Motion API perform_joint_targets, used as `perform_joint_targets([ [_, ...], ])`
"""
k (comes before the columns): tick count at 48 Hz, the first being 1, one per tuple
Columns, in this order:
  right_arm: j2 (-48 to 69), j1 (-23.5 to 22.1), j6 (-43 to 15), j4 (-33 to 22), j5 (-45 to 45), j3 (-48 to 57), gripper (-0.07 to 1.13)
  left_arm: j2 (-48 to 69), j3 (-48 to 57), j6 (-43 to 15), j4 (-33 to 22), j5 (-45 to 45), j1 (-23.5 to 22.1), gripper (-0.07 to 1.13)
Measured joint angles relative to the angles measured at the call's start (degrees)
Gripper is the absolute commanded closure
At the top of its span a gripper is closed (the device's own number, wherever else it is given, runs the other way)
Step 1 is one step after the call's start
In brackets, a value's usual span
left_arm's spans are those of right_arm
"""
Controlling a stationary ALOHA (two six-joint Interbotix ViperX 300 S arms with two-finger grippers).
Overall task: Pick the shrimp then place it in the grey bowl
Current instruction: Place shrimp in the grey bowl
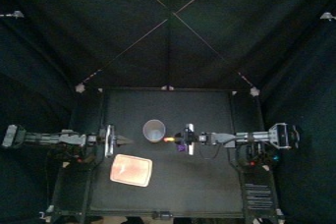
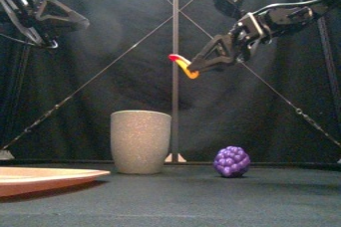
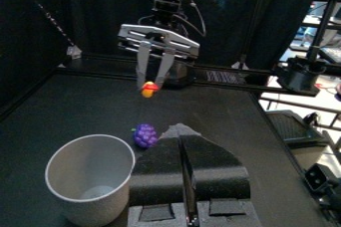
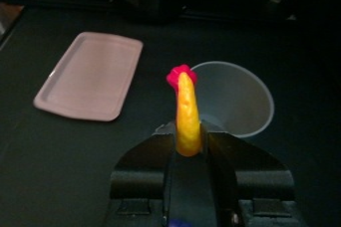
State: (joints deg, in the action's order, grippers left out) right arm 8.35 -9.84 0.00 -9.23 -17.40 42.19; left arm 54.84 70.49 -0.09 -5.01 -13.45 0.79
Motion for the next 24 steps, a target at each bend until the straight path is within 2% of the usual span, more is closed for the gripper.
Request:
perform_joint_targets([
  [10,-6.68,-0.97,-0.09,0.35,-4.22,-4.31,0.54,0.0,0.35,0.0,0.0,0.0,0.0,0.97],
  [24,-13.45,-1.93,-0.18,0.53,-4.83,-10.81,0.52,0.0,0.7,0.0,0.0,-0.09,-0.09,0.97],
])
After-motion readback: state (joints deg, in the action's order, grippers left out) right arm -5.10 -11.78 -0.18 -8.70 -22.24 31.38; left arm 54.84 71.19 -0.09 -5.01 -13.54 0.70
